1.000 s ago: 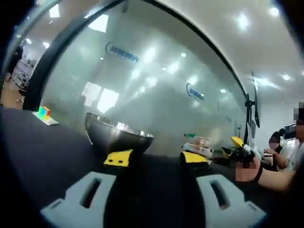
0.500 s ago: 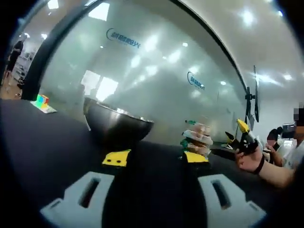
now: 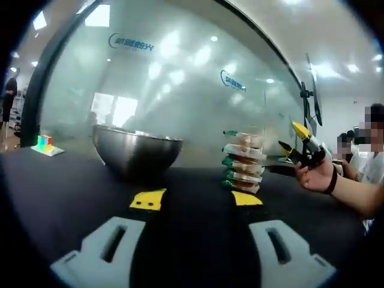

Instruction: Pick up the bread from the bowl and place it onto the table

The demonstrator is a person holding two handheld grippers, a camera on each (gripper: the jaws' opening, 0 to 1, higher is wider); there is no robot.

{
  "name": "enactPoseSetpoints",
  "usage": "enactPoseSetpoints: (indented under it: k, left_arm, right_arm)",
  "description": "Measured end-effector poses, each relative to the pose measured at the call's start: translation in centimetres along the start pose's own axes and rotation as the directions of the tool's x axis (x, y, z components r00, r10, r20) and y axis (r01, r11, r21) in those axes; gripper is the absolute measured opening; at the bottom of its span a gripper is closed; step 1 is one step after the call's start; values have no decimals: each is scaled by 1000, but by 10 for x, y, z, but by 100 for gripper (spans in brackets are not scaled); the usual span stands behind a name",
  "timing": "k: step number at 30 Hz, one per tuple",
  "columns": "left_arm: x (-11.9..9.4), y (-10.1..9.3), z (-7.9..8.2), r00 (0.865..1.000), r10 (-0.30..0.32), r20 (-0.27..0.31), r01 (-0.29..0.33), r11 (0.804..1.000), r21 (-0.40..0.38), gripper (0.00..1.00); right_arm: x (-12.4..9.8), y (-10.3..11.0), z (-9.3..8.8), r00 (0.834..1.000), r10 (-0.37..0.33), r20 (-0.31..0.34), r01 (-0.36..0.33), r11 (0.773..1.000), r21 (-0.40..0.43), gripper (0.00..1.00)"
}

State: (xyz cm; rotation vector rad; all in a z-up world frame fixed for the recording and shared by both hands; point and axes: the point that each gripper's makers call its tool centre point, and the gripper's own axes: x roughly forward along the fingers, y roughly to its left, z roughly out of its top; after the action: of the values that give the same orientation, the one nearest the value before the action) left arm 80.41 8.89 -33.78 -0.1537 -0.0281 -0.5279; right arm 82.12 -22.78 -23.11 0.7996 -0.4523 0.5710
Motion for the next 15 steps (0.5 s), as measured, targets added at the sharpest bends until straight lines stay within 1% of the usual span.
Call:
enactPoseSetpoints:
  k: [7,15]
  left_arm:
    - [-1,5,1,1000,9,5,-9,1000,-6,32]
    - [-1,1,4,1000,-7,22,7,1000,-14,33]
  right_arm:
    - [0,-1,-5,1000,-9,-8,9,1000,18,48]
    - [0,-3,-5,1000,-14,-10,15,1000,21,48]
